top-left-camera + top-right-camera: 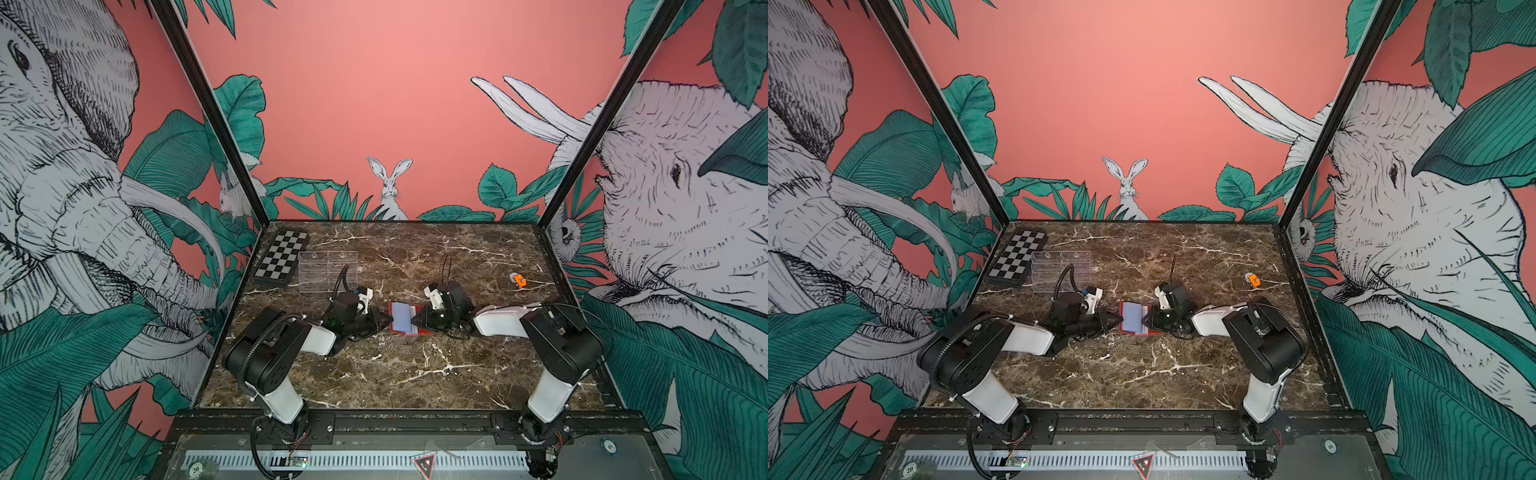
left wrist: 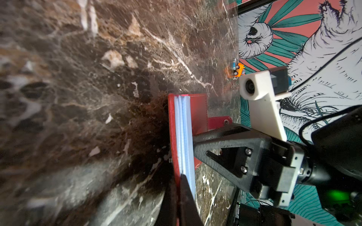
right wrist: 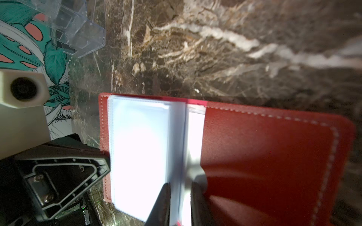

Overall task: Take the credit cards out of the card holder
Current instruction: Flip over the card slot in the card holder.

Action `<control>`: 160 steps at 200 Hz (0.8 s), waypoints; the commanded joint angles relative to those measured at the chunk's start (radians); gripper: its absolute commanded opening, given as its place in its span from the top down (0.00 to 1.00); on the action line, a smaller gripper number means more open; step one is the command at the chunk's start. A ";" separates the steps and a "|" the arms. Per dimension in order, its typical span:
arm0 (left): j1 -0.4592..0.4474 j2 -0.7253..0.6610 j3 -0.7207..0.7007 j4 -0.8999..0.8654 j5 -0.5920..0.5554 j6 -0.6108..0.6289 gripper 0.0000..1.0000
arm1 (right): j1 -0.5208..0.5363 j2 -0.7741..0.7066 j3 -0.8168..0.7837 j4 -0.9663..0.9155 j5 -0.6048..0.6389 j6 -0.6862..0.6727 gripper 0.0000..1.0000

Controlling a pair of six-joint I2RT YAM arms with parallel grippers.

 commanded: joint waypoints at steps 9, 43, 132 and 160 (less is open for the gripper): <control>0.002 -0.020 0.008 -0.027 0.013 0.028 1.00 | 0.001 -0.002 -0.023 -0.018 0.007 -0.019 0.79; 0.002 -0.032 0.009 -0.045 0.013 0.041 1.00 | 0.001 -0.061 -0.019 -0.055 0.027 -0.034 0.61; -0.005 -0.063 -0.019 -0.025 0.017 0.034 1.00 | 0.046 -0.226 0.146 -0.495 0.288 -0.166 0.02; -0.011 -0.059 -0.025 -0.017 0.015 0.034 1.00 | 0.101 -0.155 0.243 -0.577 0.337 -0.194 0.02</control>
